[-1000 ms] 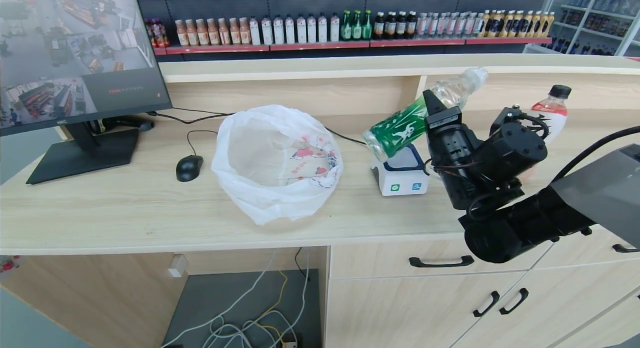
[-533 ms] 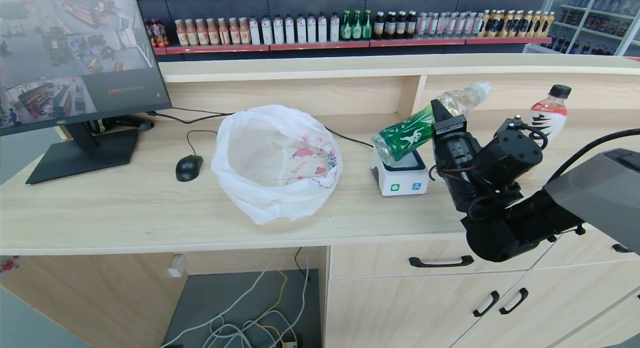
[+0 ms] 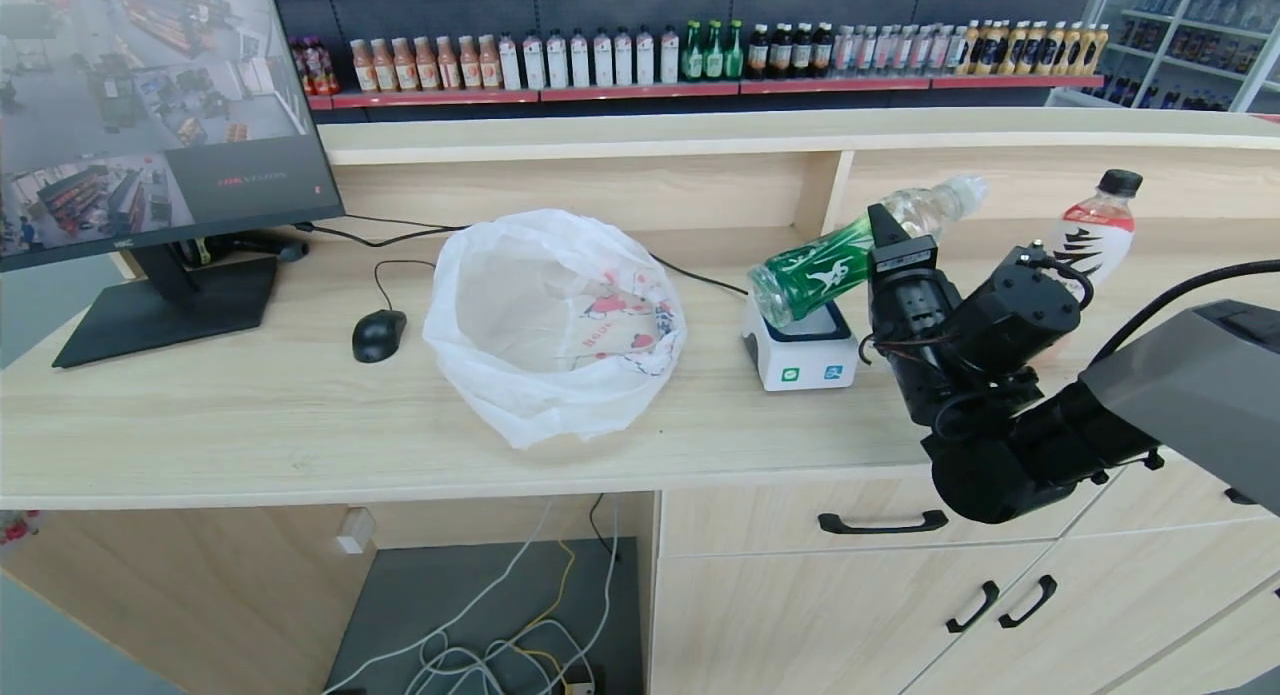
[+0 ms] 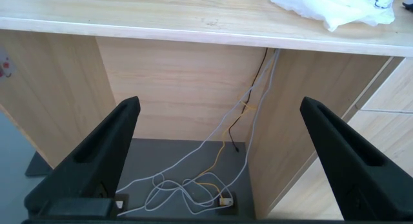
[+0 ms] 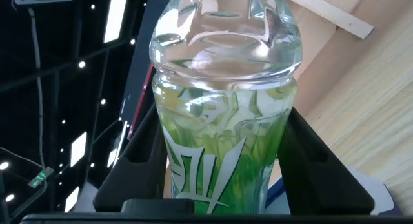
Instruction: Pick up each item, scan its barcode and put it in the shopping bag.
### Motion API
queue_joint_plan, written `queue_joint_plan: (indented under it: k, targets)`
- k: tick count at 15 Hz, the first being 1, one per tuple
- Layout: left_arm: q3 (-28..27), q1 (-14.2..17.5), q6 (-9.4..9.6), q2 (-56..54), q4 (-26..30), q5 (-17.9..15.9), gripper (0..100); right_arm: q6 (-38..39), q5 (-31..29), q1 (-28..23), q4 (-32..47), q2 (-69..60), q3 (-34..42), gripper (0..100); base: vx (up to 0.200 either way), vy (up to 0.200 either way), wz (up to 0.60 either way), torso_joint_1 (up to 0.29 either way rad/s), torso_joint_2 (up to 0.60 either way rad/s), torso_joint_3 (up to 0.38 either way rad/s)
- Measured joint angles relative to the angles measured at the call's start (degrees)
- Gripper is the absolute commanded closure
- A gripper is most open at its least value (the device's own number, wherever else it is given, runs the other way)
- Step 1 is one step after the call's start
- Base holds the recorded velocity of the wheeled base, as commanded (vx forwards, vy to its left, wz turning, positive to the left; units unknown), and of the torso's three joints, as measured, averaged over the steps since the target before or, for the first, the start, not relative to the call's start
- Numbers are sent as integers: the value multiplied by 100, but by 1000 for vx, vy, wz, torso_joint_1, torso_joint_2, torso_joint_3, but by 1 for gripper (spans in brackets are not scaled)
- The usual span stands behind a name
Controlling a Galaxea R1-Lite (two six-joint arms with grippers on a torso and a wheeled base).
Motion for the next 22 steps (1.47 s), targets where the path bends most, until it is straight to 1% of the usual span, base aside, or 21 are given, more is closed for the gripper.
queue_joint_plan:
  k: [10, 16, 22]
  targets:
    - [0, 0, 0, 0, 0, -2, 0, 56, -9, -46, 7, 39, -80, 100, 0, 0, 0, 0, 0, 0]
    - [0, 0, 0, 0, 0, 0, 0, 141, -312, -44, 65, 66, -216, 100, 0, 0, 0, 0, 0, 0]
    - [0, 0, 2, 0, 0, 0, 0, 148, -327, -38, 66, 2, -277, 100, 0, 0, 0, 0, 0, 0]
